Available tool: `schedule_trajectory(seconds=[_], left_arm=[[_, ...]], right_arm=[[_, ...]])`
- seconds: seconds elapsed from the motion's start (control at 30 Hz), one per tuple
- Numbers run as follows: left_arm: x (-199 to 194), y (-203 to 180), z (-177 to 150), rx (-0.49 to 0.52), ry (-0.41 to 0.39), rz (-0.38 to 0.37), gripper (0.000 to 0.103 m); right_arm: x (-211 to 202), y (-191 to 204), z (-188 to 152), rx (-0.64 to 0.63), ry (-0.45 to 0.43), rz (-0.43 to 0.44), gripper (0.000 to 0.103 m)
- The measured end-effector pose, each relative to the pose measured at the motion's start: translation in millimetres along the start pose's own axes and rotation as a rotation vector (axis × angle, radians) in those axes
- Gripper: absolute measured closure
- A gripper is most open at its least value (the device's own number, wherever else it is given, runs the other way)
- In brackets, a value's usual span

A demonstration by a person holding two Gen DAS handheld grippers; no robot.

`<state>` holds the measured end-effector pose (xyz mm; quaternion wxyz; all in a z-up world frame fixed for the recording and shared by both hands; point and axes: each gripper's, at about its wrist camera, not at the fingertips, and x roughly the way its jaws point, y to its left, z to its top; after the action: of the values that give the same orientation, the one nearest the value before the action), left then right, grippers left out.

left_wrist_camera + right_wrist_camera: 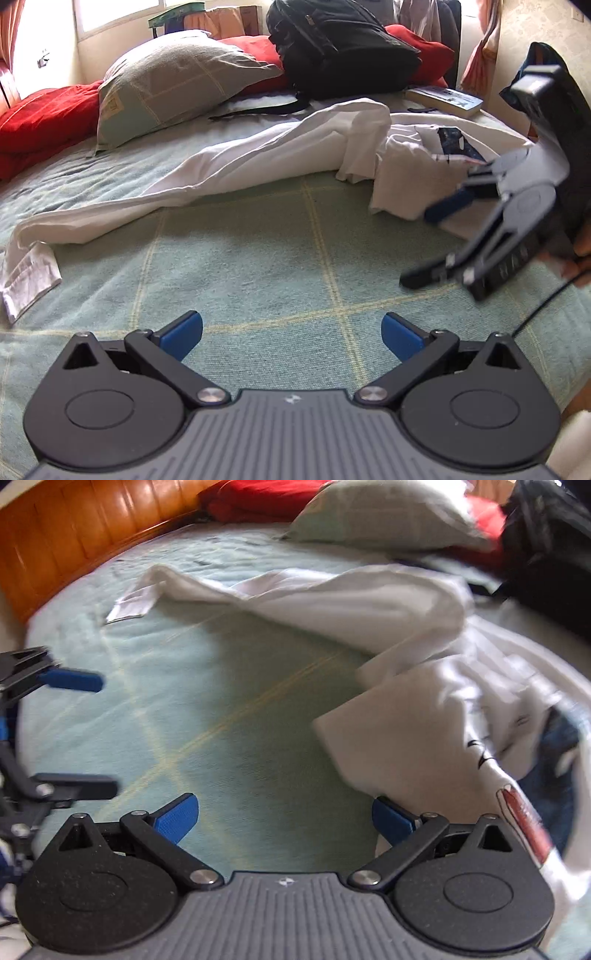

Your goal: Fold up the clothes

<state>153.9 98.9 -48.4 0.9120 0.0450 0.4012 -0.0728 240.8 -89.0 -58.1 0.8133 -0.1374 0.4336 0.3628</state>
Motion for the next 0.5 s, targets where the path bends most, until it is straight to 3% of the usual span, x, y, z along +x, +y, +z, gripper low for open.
schedule_trajectory(seconds=[0.2, 0.33, 0.5], left_arm=[[4.5, -2.0, 1.1, -0.008, 0.006, -0.008, 0.001], [4.7, -6.7, 0.2, 0.003, 0.008, -0.021, 0.001], [5.8, -12.0, -0.6, 0.010, 0.017, -0.020, 0.001]], right_arm=[[-25.2, -39.1, 3.9, 0.047, -0.052, -0.126, 0.001], [-38.3, -59.5, -0.7, 0.120, -0.074, -0.137, 0.001], [-50.3, -54.5, -14.4, 0.119, -0.083, -0.155, 0.001]])
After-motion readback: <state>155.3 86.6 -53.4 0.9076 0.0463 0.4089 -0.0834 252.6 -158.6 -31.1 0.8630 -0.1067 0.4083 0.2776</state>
